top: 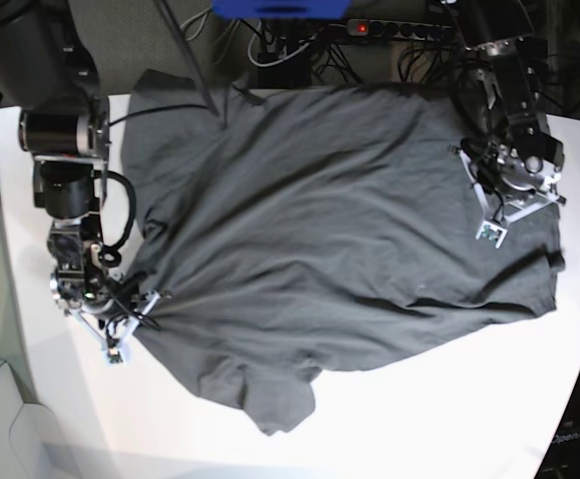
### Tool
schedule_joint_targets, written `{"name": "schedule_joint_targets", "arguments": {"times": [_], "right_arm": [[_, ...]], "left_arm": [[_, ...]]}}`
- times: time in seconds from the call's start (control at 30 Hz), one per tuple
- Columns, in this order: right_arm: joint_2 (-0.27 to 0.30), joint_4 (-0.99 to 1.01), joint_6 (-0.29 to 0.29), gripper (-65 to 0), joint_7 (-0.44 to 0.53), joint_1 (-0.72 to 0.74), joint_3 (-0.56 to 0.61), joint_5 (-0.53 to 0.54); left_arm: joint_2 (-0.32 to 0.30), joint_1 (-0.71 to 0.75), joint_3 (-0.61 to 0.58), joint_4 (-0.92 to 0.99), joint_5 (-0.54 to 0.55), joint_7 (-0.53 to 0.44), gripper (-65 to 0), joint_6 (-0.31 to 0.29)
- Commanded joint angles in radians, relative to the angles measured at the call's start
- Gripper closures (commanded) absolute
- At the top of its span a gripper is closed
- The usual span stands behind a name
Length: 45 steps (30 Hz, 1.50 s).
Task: Layout the t-shirt on the table in an organized manner, then fold the t-shirt properly
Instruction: 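Pull the shirt corner outward with the right gripper, then stretch the shirt's collar end apart with both grippers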
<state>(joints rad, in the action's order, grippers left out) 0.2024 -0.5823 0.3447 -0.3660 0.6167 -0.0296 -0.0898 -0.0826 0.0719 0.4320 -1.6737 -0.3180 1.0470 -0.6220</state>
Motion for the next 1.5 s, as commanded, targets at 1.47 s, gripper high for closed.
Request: {"name": "schedule_joint_targets", "arguments": {"times": [1.47], "right_arm": [[-0.172,-1.025,0.098,0.0,-0.515,-0.620,-0.143,-0.014]], "left_arm": [[-0.131,-0.278,0.084,0.430,-0.002,-0.158,-10.7,0.007]]}}
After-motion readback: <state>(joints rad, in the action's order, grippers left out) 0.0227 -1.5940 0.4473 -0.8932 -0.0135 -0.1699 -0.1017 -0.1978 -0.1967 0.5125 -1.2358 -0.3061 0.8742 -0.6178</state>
